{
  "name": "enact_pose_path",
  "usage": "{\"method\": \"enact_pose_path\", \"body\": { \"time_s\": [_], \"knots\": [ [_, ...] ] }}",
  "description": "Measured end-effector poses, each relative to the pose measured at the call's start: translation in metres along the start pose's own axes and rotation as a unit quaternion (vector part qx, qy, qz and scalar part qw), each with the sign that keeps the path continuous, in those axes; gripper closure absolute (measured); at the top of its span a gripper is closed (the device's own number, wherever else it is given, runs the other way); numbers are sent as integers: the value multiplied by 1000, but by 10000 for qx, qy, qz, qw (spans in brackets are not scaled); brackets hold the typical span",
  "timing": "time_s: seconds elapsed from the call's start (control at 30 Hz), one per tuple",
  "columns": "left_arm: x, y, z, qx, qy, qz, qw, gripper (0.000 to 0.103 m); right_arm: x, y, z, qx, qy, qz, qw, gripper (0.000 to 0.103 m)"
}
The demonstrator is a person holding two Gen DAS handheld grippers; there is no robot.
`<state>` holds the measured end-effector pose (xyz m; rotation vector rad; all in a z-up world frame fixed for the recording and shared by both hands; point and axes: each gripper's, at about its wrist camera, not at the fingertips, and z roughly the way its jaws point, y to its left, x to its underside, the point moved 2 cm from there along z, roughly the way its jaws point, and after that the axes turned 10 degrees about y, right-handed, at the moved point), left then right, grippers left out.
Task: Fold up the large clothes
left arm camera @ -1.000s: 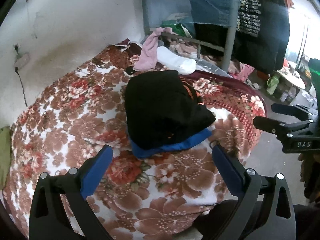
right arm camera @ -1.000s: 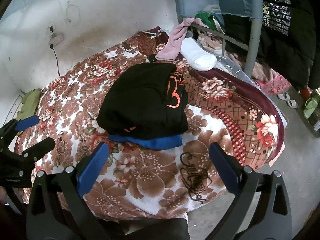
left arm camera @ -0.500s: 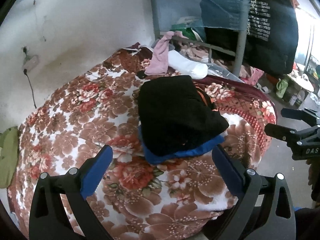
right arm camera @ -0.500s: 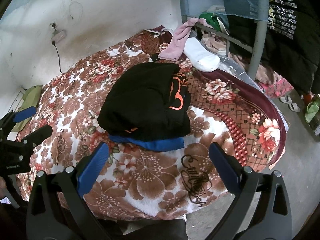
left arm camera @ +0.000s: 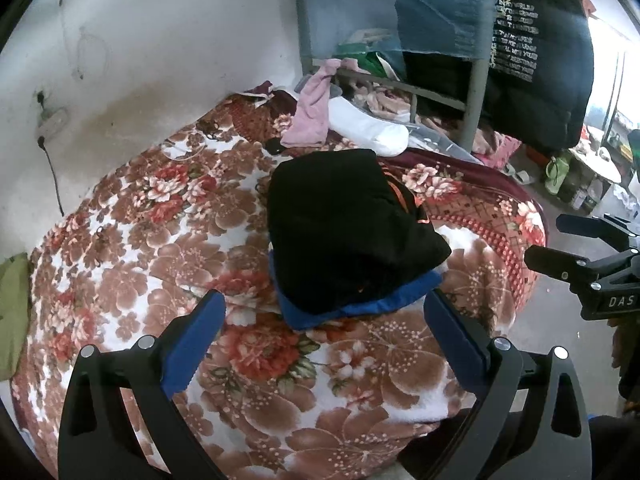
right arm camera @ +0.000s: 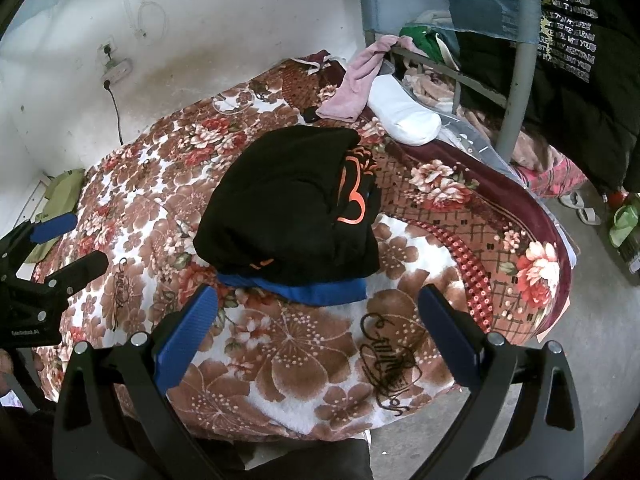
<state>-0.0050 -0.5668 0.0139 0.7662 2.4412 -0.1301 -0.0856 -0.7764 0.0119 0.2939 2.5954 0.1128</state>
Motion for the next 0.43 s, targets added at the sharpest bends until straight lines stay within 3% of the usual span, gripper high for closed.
{"method": "enact_pose_path", "body": {
  "time_s": [0.27, 0.43],
  "knots": [
    [-2, -2, 2, -55, 49, 88, 9999, 5, 1, 1, 0, 0, -4, 12, 10000, 5],
    [-2, -3, 2, 92, 53, 140, 9998, 5, 1, 0, 0, 4, -3, 12, 10000, 5]
  ]
}}
